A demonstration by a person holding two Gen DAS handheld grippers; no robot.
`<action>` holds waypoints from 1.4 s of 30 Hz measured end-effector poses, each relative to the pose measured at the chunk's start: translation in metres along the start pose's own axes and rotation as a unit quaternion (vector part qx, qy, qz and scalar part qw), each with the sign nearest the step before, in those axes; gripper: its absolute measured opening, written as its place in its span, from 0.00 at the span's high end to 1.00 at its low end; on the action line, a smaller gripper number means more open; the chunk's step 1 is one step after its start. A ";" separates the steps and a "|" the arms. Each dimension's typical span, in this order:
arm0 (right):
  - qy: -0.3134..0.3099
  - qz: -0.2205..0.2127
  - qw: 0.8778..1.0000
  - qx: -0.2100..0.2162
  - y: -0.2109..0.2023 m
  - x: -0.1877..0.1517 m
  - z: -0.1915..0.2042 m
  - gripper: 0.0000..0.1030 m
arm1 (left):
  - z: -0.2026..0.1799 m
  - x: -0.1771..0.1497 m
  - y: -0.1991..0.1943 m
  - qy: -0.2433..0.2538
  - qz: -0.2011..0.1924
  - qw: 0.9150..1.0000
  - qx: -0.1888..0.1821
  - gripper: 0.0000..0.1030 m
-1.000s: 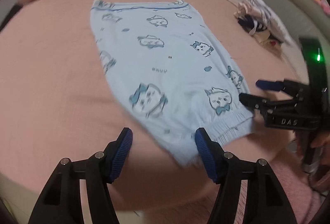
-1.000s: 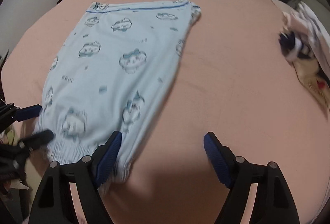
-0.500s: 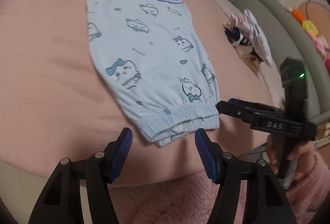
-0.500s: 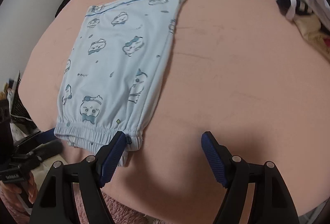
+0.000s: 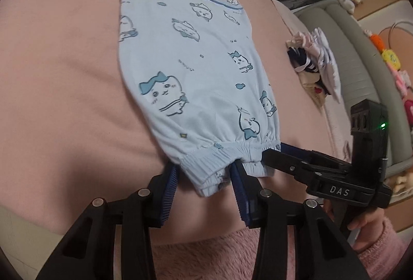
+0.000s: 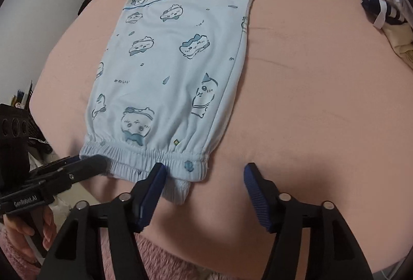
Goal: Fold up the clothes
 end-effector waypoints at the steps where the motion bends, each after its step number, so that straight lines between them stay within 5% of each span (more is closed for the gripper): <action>1: -0.005 -0.004 1.000 -0.008 0.001 0.002 0.004 0.35 | -0.002 0.000 0.001 0.003 -0.002 1.000 0.003 0.83; 2: -0.016 -0.007 1.000 -0.019 0.002 0.004 0.010 0.38 | -0.004 0.000 0.002 0.005 -0.003 1.000 0.006 0.87; 5: -0.044 -0.020 0.998 -0.029 -0.001 0.007 0.025 0.80 | -0.010 -0.002 0.003 0.017 -0.009 1.000 0.015 0.89; 6: -0.051 -0.025 0.998 -0.029 -0.003 0.008 0.029 0.83 | -0.012 -0.003 0.000 0.026 -0.011 0.999 0.017 0.89; 16: -0.014 -0.048 0.998 0.024 -0.031 -0.004 0.034 0.90 | -0.022 -0.024 -0.023 0.060 -0.006 0.998 0.006 0.90; 18: -0.014 -0.047 0.998 0.038 -0.006 0.027 0.016 0.90 | -0.019 -0.037 -0.033 0.062 0.003 0.998 -0.001 0.90; 24: -0.038 -0.035 0.997 0.058 -0.061 -0.016 0.040 0.90 | -0.013 -0.052 -0.043 0.048 0.016 0.998 -0.026 0.90; 26: -0.040 -0.036 0.997 0.052 -0.077 -0.019 0.041 0.90 | -0.018 -0.038 -0.042 0.043 0.009 0.999 -0.030 0.90; 36: -0.052 -0.076 0.996 0.007 -0.075 0.138 -0.013 0.90 | -0.047 0.115 -0.025 0.053 -0.041 0.996 -0.055 0.90; 42: -0.016 -0.068 0.997 0.012 -0.004 0.212 -0.051 0.90 | -0.025 0.184 0.015 0.003 -0.031 0.998 -0.059 0.90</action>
Point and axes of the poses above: each gripper's, at about its wrist camera, not at the fingertips, and y roughly the way its jaws point, z to its left, x to its top, the point moved 3 cm from there along y, roughly the way its jaws point, and after that the axes turned 14 degrees about -y, right-handed, at the moved point
